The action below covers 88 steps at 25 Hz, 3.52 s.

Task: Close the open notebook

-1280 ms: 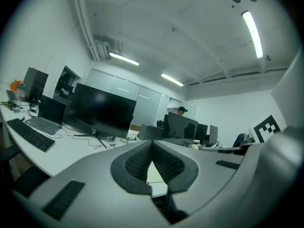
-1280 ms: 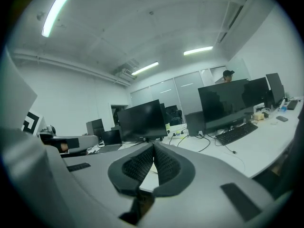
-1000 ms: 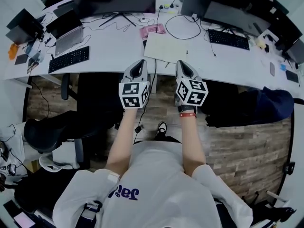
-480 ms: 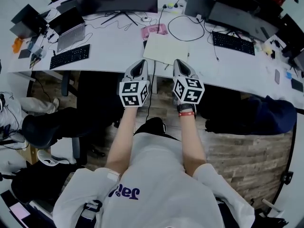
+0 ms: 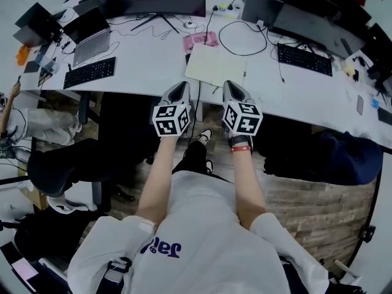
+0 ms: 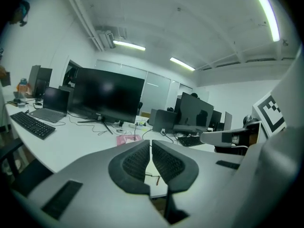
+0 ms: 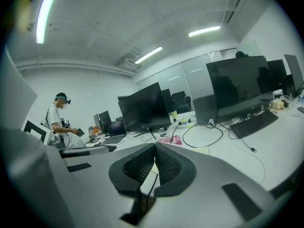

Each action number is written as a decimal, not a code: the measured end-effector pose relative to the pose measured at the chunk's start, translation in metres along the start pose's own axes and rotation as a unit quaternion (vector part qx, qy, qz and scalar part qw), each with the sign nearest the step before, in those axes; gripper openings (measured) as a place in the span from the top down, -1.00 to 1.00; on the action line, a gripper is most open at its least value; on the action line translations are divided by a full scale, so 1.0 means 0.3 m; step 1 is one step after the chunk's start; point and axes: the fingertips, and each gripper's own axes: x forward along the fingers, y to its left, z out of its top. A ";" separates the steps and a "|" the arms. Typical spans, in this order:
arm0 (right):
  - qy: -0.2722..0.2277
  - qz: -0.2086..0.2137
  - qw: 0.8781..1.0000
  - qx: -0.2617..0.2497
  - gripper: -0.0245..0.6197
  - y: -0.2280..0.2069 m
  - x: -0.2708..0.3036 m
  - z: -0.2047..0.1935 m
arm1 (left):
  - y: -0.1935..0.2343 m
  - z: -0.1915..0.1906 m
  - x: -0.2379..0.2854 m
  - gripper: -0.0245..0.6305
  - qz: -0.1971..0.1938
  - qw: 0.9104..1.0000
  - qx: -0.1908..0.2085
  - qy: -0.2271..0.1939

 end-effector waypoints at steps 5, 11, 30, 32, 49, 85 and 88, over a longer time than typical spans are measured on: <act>0.018 0.003 1.000 0.005 0.92 -0.026 0.092 -0.013 | 0.066 -0.072 0.088 0.86 0.006 0.999 -0.027 0.030; 0.049 0.006 0.999 0.008 0.92 -0.041 0.205 -0.065 | 0.138 -0.144 0.188 0.86 0.013 0.997 -0.047 0.060; 0.095 0.001 0.993 0.067 0.92 -0.134 0.437 -0.157 | 0.288 -0.327 0.435 0.52 -0.002 0.984 -0.130 0.123; 0.099 0.000 0.993 0.069 0.92 -0.139 0.456 -0.161 | 0.305 -0.340 0.456 0.45 -0.004 0.982 -0.142 0.126; 0.111 -0.014 0.986 0.128 0.92 -0.264 0.549 -0.187 | 0.403 -0.419 0.589 0.31 -0.008 0.959 -0.246 0.139; 0.095 -0.029 0.982 0.158 0.92 -0.341 0.528 -0.187 | 0.377 -0.370 0.616 0.76 0.013 0.967 -0.207 0.146; 0.095 -0.031 0.982 0.157 0.92 -0.348 0.522 -0.187 | 0.367 -0.365 0.614 0.77 0.012 0.970 -0.197 0.145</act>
